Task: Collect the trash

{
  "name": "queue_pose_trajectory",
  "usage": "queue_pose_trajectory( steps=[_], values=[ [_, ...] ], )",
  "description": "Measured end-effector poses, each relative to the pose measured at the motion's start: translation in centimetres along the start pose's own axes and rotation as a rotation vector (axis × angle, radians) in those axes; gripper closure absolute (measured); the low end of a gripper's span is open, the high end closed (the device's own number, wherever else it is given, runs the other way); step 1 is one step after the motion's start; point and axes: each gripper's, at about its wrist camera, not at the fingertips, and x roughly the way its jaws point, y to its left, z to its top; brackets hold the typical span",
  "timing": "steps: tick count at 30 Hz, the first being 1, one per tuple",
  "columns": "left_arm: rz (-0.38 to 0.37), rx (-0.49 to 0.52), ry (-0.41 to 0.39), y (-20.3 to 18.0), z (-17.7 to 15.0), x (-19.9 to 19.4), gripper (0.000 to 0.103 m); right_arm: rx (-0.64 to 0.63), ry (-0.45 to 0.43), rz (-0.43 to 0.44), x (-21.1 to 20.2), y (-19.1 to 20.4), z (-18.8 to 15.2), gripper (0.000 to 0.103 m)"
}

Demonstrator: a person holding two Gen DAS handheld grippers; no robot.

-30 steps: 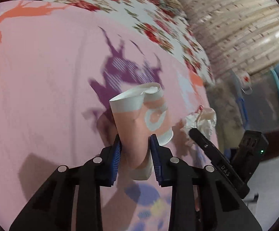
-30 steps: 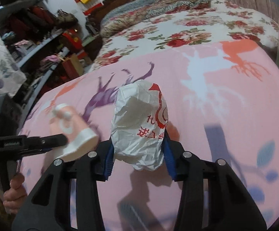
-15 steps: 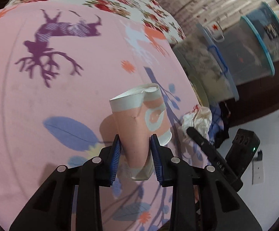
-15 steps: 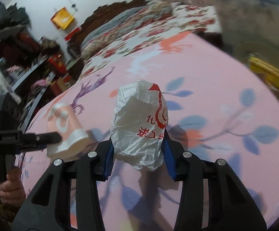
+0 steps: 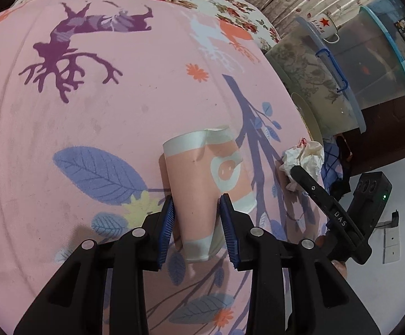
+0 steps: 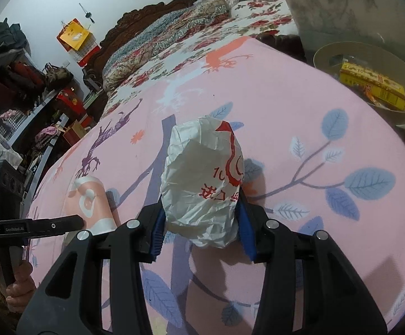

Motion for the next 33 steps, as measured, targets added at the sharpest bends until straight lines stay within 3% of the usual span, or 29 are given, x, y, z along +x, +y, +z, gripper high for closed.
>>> queue_pose_trajectory(
  steps=[19,33],
  values=[
    [-0.076,-0.018,-0.005,1.1,-0.3,-0.4,0.07,-0.023,-0.001,-0.026,0.4,0.4,0.0,0.055],
    [-0.078,-0.021,-0.004,1.2,-0.4,-0.4,0.07,-0.022,-0.001,-0.026,0.4,0.4,-0.1,0.055]
  ],
)
